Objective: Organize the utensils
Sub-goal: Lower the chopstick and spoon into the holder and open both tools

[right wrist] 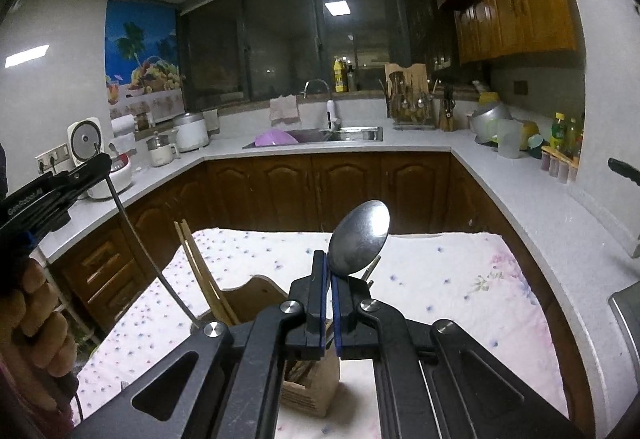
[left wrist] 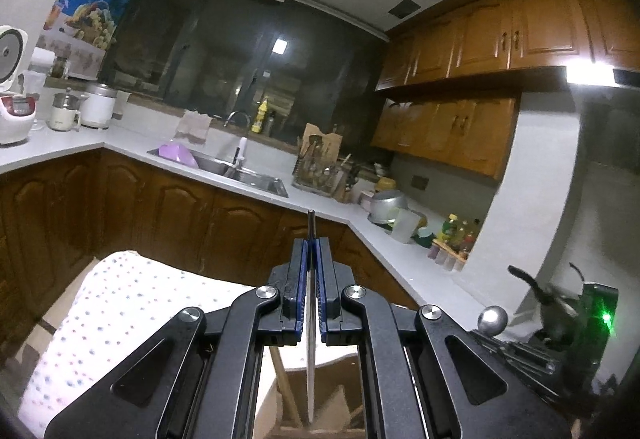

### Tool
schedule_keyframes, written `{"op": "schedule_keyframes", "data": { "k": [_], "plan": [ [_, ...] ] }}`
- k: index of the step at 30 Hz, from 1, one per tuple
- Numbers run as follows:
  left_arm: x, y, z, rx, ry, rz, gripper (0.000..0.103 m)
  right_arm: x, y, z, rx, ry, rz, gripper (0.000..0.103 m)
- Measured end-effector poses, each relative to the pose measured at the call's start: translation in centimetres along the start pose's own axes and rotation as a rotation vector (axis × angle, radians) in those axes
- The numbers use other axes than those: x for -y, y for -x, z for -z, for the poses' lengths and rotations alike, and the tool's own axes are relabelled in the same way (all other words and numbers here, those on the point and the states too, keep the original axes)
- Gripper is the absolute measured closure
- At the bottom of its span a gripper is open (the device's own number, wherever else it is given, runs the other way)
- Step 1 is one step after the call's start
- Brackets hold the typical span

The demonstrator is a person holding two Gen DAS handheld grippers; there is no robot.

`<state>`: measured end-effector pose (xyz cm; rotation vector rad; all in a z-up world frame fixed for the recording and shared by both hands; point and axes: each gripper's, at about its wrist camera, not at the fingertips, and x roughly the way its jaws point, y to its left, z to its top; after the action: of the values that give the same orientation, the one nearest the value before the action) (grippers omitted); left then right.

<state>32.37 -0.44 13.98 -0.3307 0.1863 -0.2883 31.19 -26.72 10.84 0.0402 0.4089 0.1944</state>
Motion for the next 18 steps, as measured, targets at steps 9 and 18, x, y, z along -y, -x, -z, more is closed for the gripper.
{"op": "schedule_keyframes", "data": {
  "k": [9,18],
  "plan": [
    [-0.5,-1.7,2.9,-0.05,-0.007,-0.02,0.099,-0.6,-2.3,2.1,-0.067,0.003,-0.014,0.101],
    [-1.4,-3.2,5.2,-0.115,-0.018,-0.038,0.099,-1.0,-3.7,3.5,-0.127,-0.009,-0.034,0.101]
  ]
}}
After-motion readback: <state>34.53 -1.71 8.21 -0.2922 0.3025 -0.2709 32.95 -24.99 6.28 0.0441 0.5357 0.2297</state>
